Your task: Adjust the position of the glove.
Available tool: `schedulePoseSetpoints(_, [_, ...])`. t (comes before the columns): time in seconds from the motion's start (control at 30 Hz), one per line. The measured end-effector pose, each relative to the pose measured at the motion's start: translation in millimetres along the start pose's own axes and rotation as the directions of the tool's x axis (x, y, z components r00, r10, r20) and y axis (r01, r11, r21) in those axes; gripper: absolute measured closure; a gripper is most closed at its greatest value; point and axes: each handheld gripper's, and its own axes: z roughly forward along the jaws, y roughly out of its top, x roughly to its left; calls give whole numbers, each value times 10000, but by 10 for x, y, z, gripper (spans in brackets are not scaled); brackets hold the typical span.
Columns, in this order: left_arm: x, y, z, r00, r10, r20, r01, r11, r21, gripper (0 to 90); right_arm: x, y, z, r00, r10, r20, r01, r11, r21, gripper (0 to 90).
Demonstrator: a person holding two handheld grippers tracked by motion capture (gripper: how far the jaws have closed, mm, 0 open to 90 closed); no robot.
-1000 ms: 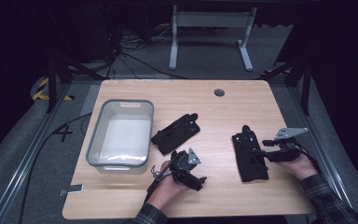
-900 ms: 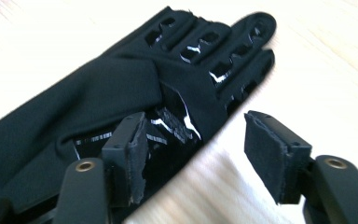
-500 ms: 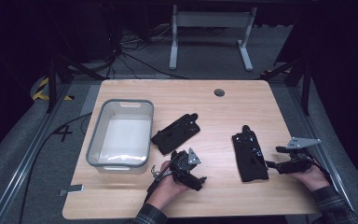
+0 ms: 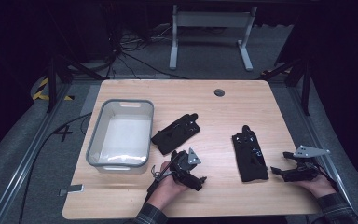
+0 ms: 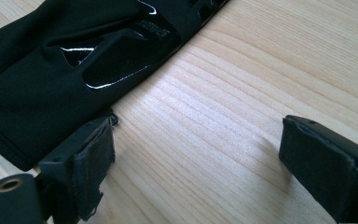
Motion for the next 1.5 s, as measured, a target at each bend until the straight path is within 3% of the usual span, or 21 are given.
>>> schedulePoseSetpoints(0.23, [-1,30,-4,10000,36,-6,-36,9997,252,4,1,-1,1,10000,-6,27,6,10000,-25,108])
schedulePoseSetpoints(0.37, [11,54,-58,10000,21,2,-21,9996,294,146,1,0,1,10000,-16,22,16,10000,-10,106])
schedulePoseSetpoints(0.47, [19,61,-77,9999,-109,-74,112,9992,376,192,0,0,1,10000,-20,19,20,10000,-8,106])
schedulePoseSetpoints(0.67, [71,166,-138,9994,-330,-72,334,9971,677,444,1,0,1,10000,-19,20,19,10000,-9,106])
schedulePoseSetpoints(0.93, [198,357,-202,9957,-847,-372,864,9952,467,872,1,0,1,10000,-15,23,15,10000,-10,106])
schedulePoseSetpoints(1.2, [323,513,-175,9934,-884,-731,925,9942,555,898,1,0,1,10000,-17,21,17,10000,-11,106])
schedulePoseSetpoints(1.5, [561,703,-106,9821,-1215,-1441,1291,9906,446,898,1,-1,1,10000,-20,22,20,10000,-13,106])
